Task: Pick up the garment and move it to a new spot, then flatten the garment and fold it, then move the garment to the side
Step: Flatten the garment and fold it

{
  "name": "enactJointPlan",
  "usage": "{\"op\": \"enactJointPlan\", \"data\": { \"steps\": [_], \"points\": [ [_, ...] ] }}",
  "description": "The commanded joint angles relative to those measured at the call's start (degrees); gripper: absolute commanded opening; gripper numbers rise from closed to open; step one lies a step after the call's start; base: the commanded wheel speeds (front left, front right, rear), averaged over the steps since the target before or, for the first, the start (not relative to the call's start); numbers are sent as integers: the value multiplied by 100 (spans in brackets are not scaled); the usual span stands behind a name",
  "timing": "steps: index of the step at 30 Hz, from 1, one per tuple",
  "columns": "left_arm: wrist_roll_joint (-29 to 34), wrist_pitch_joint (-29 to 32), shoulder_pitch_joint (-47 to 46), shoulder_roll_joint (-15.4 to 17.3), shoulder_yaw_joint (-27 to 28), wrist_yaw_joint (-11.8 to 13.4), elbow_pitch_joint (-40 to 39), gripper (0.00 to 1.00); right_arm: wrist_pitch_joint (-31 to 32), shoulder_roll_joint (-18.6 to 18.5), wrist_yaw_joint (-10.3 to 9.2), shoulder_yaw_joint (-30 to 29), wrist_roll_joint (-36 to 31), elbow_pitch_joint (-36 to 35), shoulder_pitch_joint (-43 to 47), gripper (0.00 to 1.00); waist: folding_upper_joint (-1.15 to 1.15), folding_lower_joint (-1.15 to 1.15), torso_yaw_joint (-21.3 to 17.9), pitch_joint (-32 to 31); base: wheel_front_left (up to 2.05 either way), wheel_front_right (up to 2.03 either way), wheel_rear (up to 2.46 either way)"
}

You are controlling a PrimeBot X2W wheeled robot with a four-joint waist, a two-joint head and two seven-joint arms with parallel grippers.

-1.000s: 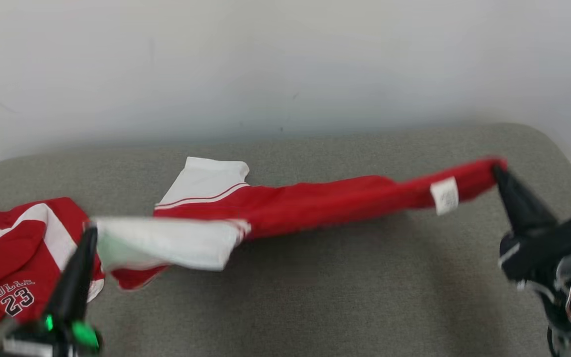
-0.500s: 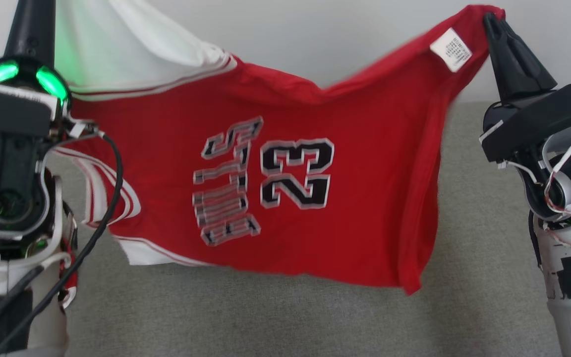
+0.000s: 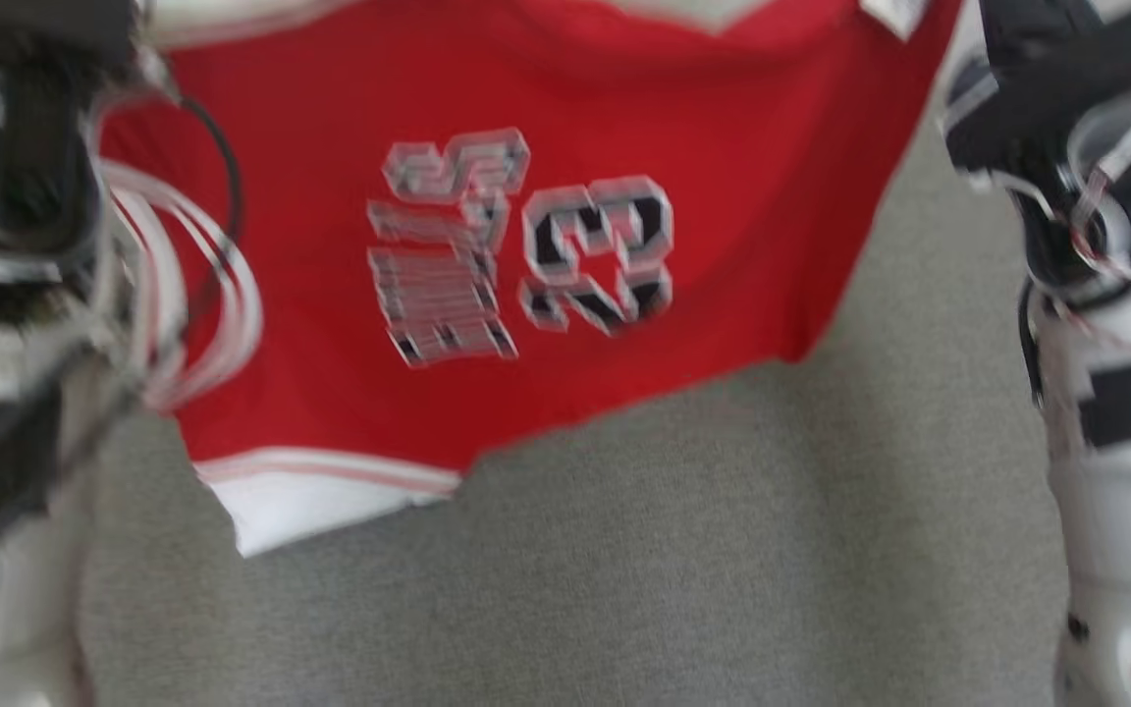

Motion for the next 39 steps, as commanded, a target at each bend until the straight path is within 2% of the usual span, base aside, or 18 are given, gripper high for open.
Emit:
{"op": "enactJointPlan", "data": {
  "steps": [1,4,6,9,10,12,15,17,20,22,25,28,29,34,36,39],
  "points": [
    [334,-217,-335,139,-23,-8,140,0,-141,98,7,-3,-327,194,-337,0,-1,-1,-300,818,0,0,0],
    [894,-968,-911,197,-16,-140,661,0,-895,604,7,-613,-841,898,-1016,0,-1,-1,-494,1090,0,0,0],
    [1044,-1635,-1409,-16,81,-302,917,0,-1613,751,6,-1141,-1250,1265,-1563,0,-1,-1,-528,1131,0,0,0],
    [1101,-2107,-2206,-440,19,-869,1027,0,-2524,864,7,-1390,-1984,1463,-2239,0,-1,-1,-465,1235,0,0,0],
    [1221,-2165,-2416,-465,-59,-1118,1009,0,-2684,870,7,-1392,-2211,1453,-2402,0,-1,-1,-438,1296,0,0,0],
    [1387,-2218,-2680,-571,-224,-1467,944,0,-2882,889,7,-1191,-2506,1345,-2619,0,-1,-1,-405,1424,0,0,0],
    [1263,-2250,-2757,-686,-374,-1656,659,0,-2960,710,7,-702,-2898,1269,-2511,0,-1,-1,-355,1649,0,0,0],
    [1211,-2250,-2389,-546,-567,-1688,567,0,-2968,495,6,-342,-3019,1507,-2285,0,-1,-1,-313,1804,0,0,0],
    [1144,-2255,-1617,-117,-883,-1682,515,0,-2980,252,7,429,-2983,1895,-1986,0,-1,-1,-258,1979,0,0,0],
    [1030,-2259,-1081,141,-863,-1685,387,0,-2982,177,6,707,-2640,1983,-1809,0,-1,-1,-238,2025,0,0,0],
    [731,-2258,-230,347,-427,-1687,92,0,-2983,28,6,1026,-2074,1942,-1491,0,-1,-1,-194,1987,0,0,0],
    [345,-2259,657,571,-2,-1686,-299,0,-2976,-119,6,1686,-1431,1978,-1187,0,-1,-1,-117,1805,0,0,0],
    [345,-2259,657,571,-2,-1686,-299,0,-2976,-119,6,1686,-1431,1978,-1187,0,-1,-1,-117,1805,0,0,0],
    [-442,-2205,2223,749,479,-1687,-1005,0,-2490,-637,6,2672,-205,1869,-582,0,-1,-1,123,1305,0,0,0],
    [-698,-2228,3193,705,580,-1687,-1328,0,-2226,-1067,6,3030,279,1685,-176,0,-1,-1,311,980,0,0,0],
    [-821,-2245,4073,587,671,-1688,-1585,0,-2043,-1425,6,3174,663,1498,198,0,-1,-1,442,629,0,0,0]
  ]
}}
